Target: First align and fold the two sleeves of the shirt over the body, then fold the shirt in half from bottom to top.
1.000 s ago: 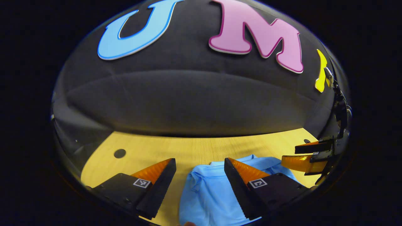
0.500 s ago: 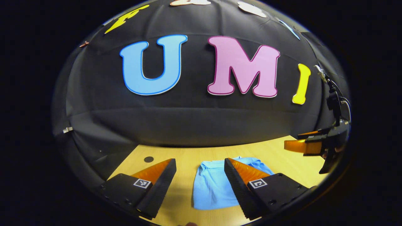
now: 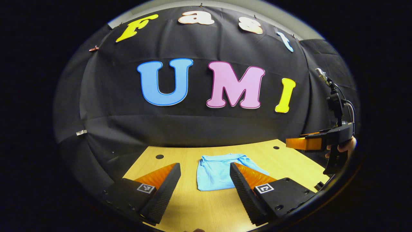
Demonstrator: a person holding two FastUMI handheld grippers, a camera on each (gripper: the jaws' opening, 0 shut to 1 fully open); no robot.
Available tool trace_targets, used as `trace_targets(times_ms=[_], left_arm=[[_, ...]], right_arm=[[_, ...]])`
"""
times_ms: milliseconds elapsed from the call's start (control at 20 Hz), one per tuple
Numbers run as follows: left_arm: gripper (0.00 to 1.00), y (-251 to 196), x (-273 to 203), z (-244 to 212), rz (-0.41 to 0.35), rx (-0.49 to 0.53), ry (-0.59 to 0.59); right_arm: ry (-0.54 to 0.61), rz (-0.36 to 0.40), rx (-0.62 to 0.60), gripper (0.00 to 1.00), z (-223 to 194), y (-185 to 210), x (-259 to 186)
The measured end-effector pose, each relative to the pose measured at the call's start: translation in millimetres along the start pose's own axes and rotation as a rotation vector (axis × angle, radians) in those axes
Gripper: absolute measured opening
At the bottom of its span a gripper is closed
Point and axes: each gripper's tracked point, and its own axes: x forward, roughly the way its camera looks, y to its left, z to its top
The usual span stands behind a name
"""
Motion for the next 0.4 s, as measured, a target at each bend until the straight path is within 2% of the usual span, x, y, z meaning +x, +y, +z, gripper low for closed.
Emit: trace_targets(times_ms=[250, 400], left_arm=[[0.97, 4.9, -66.4, 4.5, 0.013, 0.026, -0.042], [0.97, 0.9, -102.2, -4.5, 0.003, 0.042, -0.025]], right_arm=[[-0.048, -0.005, 0.014, 0.98, 2.9, 4.6, -61.9], [-0.064, -0.013, 0.03, 0.98, 4.7, 5.1, -87.7]])
